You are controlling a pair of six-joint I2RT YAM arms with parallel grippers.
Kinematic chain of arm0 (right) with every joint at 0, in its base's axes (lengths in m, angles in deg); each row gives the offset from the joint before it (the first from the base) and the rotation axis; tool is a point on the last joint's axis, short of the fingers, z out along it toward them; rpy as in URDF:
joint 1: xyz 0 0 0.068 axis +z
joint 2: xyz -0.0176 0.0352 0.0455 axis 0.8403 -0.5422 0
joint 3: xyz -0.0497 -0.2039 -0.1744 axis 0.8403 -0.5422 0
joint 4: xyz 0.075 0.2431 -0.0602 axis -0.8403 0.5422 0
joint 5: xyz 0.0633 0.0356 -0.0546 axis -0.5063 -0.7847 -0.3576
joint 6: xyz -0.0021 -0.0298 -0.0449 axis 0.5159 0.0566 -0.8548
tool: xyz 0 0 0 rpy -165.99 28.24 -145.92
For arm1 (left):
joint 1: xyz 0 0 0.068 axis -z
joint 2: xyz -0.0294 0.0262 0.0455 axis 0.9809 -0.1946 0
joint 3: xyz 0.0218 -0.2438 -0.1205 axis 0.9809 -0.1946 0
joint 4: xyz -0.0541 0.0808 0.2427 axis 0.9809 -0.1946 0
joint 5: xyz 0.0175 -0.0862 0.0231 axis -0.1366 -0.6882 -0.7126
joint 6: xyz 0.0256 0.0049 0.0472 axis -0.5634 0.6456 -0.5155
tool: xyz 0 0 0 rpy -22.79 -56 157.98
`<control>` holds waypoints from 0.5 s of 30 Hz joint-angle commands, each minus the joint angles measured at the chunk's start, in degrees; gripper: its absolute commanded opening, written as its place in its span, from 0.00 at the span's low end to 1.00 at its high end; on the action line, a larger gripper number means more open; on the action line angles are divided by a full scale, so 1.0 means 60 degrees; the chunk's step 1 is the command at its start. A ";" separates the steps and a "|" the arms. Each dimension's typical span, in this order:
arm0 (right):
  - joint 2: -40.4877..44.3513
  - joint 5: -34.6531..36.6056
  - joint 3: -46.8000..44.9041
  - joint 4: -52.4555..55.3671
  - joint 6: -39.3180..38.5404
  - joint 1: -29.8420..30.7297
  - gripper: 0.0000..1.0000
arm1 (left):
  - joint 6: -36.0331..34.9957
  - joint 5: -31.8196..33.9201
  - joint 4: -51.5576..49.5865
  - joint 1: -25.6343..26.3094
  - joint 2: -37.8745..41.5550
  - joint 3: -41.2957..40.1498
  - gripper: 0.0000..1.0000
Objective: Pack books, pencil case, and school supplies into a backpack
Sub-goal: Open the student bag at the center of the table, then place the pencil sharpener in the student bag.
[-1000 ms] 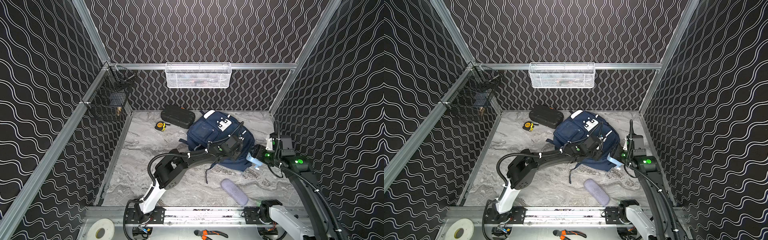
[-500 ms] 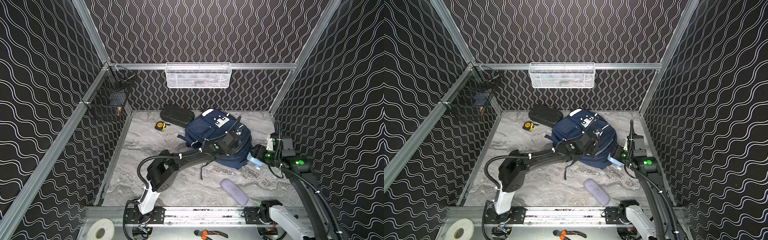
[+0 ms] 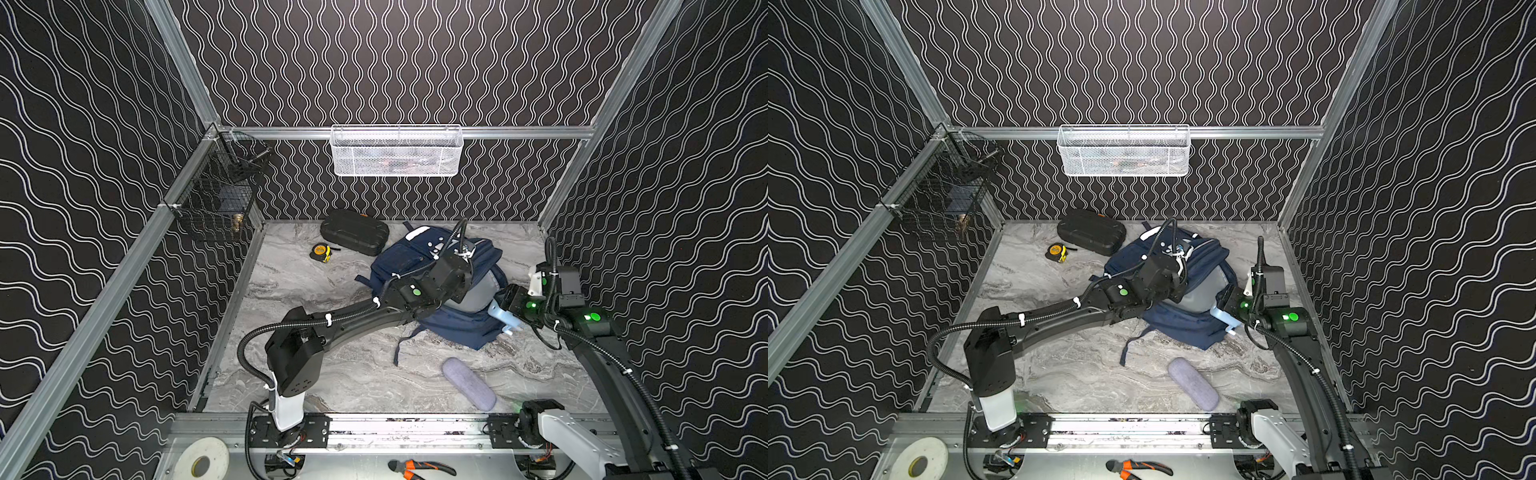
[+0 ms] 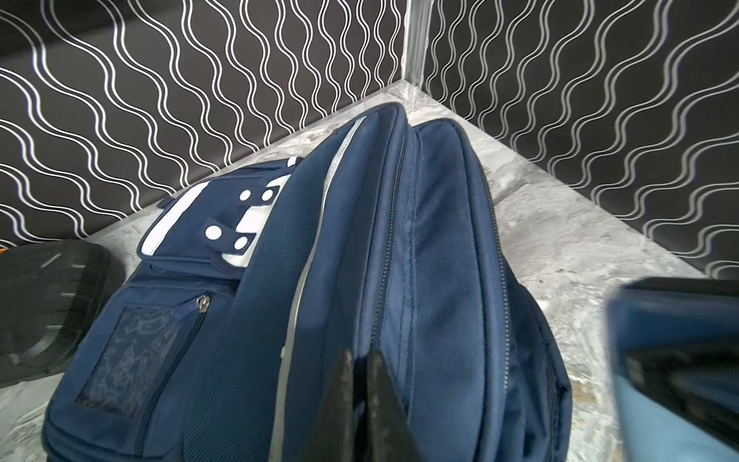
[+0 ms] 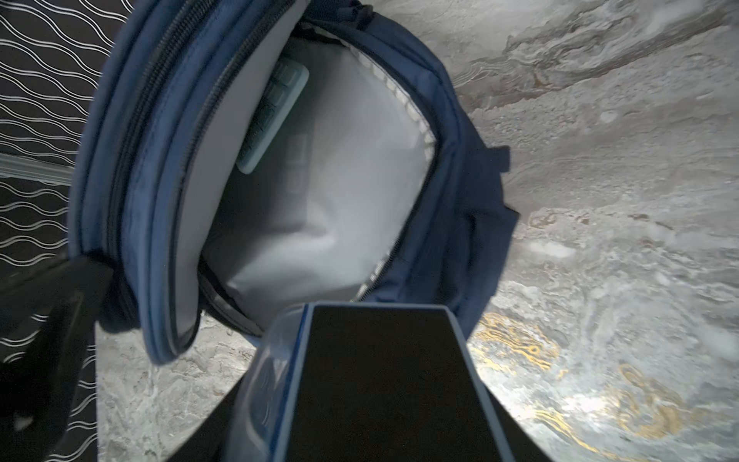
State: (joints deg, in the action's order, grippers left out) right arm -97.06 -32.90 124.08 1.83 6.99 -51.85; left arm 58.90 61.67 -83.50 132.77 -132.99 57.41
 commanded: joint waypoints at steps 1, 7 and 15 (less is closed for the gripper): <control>-0.0295 -0.0636 -0.0048 -0.1124 0.0566 -0.0023 0.22 | 0.0324 -0.0384 0.1071 -0.0020 0.0212 -0.0025 0.00; -0.1497 -0.1818 -0.0450 -0.2815 0.1665 -0.0138 0.22 | 0.0530 -0.0659 0.0933 -0.0035 0.0256 0.0066 0.00; -0.3288 -0.2979 -0.0323 -0.4366 0.2605 -0.0387 0.21 | 0.0699 -0.0785 0.0902 -0.0035 0.0282 0.0024 0.00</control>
State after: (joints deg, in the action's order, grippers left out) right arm -115.07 -46.73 121.88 -17.54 18.95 -53.83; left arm 61.90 58.11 -83.28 132.69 -132.25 57.24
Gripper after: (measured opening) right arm 0.658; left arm 0.082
